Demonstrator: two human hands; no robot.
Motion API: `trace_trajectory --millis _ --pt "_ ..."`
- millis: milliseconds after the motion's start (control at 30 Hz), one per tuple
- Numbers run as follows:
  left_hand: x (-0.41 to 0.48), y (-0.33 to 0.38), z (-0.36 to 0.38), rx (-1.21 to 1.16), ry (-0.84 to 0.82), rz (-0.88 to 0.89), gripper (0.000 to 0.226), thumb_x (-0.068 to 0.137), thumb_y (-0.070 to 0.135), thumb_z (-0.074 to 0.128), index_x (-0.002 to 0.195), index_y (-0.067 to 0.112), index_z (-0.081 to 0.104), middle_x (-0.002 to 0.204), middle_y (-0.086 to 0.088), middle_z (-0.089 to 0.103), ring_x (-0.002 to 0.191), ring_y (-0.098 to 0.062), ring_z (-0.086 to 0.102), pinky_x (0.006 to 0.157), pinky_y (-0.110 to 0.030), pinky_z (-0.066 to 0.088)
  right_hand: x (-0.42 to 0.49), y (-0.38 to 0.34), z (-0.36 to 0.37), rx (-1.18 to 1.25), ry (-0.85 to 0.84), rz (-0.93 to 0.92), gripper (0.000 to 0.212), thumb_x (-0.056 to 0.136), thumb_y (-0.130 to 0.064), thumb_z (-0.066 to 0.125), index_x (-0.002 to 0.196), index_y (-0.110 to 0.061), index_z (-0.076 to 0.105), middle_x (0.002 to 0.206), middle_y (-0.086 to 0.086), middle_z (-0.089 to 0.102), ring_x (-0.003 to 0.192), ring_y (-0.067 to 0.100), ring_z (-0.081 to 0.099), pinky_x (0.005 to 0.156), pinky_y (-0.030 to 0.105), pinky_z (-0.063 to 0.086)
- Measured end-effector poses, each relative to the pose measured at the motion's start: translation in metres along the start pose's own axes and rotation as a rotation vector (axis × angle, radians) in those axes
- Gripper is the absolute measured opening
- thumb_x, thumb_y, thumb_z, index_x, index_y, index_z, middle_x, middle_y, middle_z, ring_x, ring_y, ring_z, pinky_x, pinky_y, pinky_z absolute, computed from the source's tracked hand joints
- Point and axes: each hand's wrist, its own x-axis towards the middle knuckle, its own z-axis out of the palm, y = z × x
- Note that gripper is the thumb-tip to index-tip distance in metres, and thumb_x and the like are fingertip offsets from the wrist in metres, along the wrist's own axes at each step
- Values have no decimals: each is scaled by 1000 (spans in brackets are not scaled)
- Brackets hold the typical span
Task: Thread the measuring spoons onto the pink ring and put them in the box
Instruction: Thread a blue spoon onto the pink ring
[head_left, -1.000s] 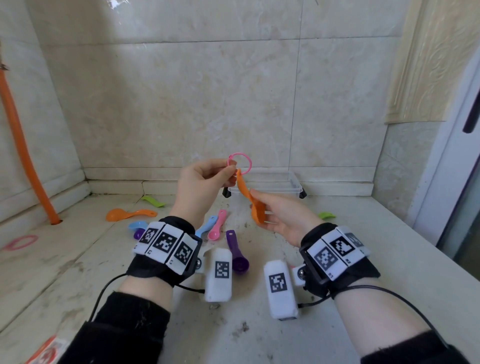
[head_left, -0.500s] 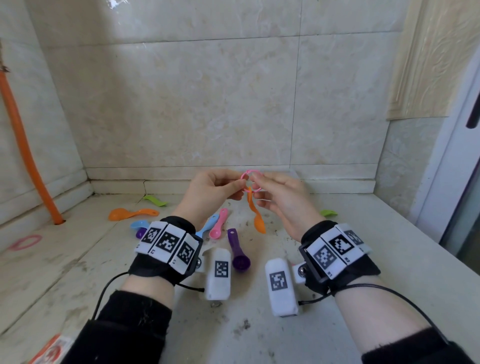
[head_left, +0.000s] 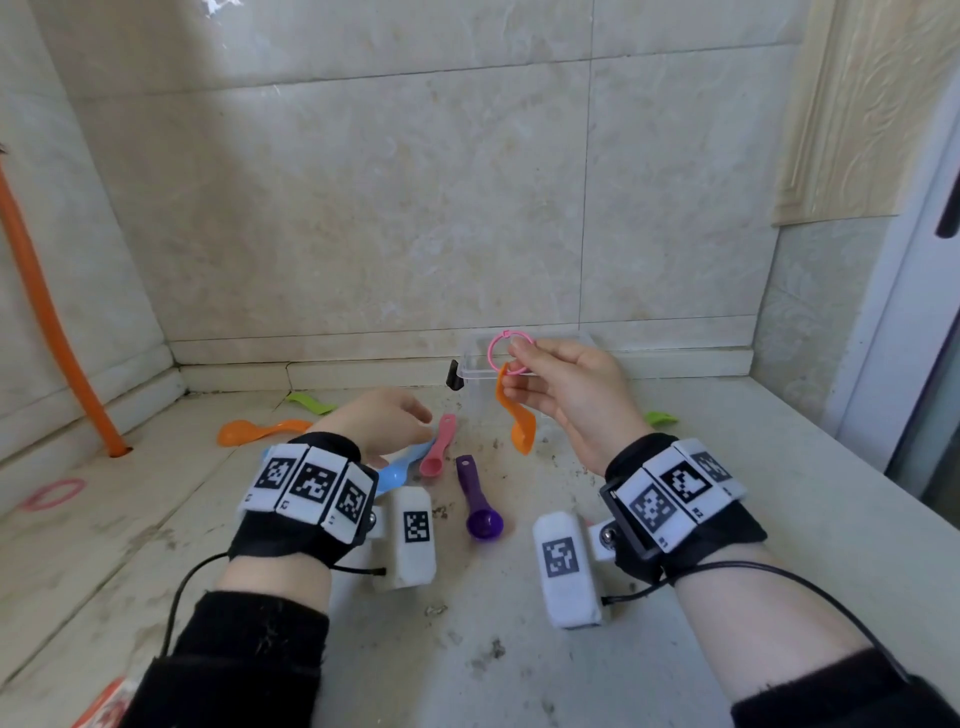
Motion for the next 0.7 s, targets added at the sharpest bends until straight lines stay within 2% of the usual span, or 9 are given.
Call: trace_trajectory --millis 100,233,400,467,533,633,700 --pt "0 -1 -2 85 -37 -21 36 89 23 62 124 25 57 122 -1 59 110 -20 57 94 -40 51 0 0 0 -11 -5 -4 9 88 -13 69 86 -5 72 67 2 71 67 15 69 67 24 57" --pt "-2 -1 -3 295 -161 -27 50 82 36 70 129 28 55 130 1 56 115 -18 54 99 -39 48 0 -1 0 10 -7 -12 13 89 -17 67 86 -5 72 67 1 72 66 13 69 66 23 57" --pt "-4 -1 -4 422 -193 -81 63 78 40 73 135 36 46 132 2 50 99 -16 60 95 -36 51 0 0 2 -7 -10 2 16 89 -18 67 90 -3 72 67 0 72 66 12 69 66 22 56" --pt "-2 -2 -4 369 -186 -123 68 76 39 76 136 33 43 116 0 57 92 -18 64 89 -36 55 0 0 2 -11 -4 9 16 89 -18 67 91 -3 72 67 0 71 66 13 69 67 23 57" --pt "0 -5 -3 210 -160 -169 68 75 30 79 132 25 42 101 -5 62 87 -21 66 84 -38 58 0 0 2 -13 -3 11 17 89 -19 67 91 -3 72 66 0 71 67 13 69 68 24 58" --pt "2 -6 -1 96 -99 -175 58 78 17 75 127 20 43 101 -10 60 86 -26 69 80 -42 59 0 0 2 -14 -3 11 17 89 -19 67 92 -2 72 67 1 71 67 14 68 68 25 58" --pt "5 -4 1 -42 -42 -170 47 86 5 59 129 16 42 105 -11 53 82 -29 68 74 -43 60 -1 -1 3 -8 4 23 20 90 -20 66 93 -1 72 69 2 70 66 15 69 67 25 58"
